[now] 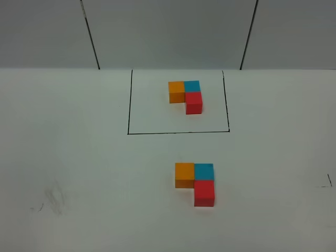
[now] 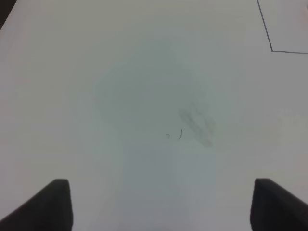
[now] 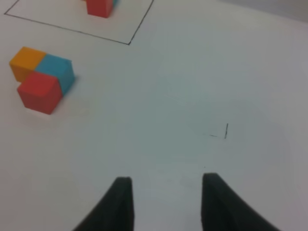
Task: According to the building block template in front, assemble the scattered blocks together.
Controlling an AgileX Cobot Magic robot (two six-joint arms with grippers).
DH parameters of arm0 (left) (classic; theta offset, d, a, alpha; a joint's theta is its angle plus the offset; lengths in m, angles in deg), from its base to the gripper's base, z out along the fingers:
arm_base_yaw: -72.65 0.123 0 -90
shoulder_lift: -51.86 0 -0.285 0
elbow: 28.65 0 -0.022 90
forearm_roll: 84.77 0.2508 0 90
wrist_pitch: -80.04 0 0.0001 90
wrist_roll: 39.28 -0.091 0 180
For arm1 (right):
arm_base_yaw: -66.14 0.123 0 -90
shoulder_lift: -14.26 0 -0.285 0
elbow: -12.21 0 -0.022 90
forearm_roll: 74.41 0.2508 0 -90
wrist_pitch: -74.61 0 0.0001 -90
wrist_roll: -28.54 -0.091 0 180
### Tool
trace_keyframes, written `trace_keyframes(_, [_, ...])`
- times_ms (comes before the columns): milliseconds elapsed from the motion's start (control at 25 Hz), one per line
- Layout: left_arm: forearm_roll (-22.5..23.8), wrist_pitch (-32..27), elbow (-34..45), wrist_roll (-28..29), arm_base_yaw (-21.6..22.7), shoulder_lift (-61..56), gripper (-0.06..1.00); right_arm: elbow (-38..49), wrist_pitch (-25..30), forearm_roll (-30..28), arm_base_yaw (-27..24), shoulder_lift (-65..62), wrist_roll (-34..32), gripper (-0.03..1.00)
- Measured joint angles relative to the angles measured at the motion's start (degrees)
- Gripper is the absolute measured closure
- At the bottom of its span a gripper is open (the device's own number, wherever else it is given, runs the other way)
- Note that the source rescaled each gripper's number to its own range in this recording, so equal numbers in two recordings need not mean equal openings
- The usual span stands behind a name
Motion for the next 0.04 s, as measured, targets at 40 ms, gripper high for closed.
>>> trace_keyframes(40, [0.0,0.0,0.0,0.0,0.0,0.0,0.29,0.0,0.0,0.0,0.0,0.0,0.0,0.97])
